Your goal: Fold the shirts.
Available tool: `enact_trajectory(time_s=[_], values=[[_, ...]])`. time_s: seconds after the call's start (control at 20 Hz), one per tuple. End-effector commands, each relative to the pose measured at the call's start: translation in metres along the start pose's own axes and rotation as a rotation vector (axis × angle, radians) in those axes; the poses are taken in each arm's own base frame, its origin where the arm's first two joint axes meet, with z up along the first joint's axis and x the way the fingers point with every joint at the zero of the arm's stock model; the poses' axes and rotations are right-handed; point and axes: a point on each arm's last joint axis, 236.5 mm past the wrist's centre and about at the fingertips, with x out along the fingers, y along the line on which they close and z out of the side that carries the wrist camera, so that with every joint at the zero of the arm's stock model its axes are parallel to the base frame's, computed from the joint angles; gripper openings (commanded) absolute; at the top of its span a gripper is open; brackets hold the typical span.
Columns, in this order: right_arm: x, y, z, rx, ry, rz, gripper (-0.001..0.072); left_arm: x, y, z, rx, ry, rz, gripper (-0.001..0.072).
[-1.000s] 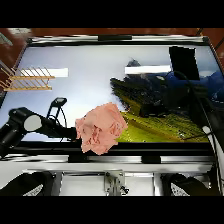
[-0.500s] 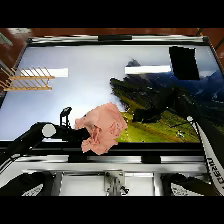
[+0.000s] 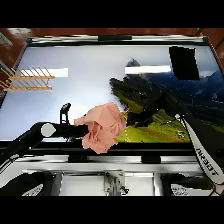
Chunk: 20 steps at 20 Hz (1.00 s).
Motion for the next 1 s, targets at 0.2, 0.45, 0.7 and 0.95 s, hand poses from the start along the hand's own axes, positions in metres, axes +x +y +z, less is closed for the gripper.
enact_trajectory(time_s=[0.2, 0.45, 0.7, 0.95], values=[[0.027, 0.008, 0.030, 0.089, -0.056, 0.088, 0.0614, -0.040, -0.016, 0.004, 0.127, -0.069, -0.029, 0.0042], [0.038, 0.004, 0.037, 0.143, -0.065, 0.090, 0.0604, -0.058, -0.038, 0.024, 0.198, -0.140, -0.066, 0.0042], [0.052, 0.012, 0.038, 0.116, -0.073, 0.068, 0.0117, -0.079, -0.059, 0.049, 0.236, -0.220, -0.091, 0.0042], [-0.014, 0.008, 0.055, -0.022, -0.226, 0.004, 0.0060, -0.129, -0.063, 0.094, 0.402, -0.334, 0.037, 0.0041]])
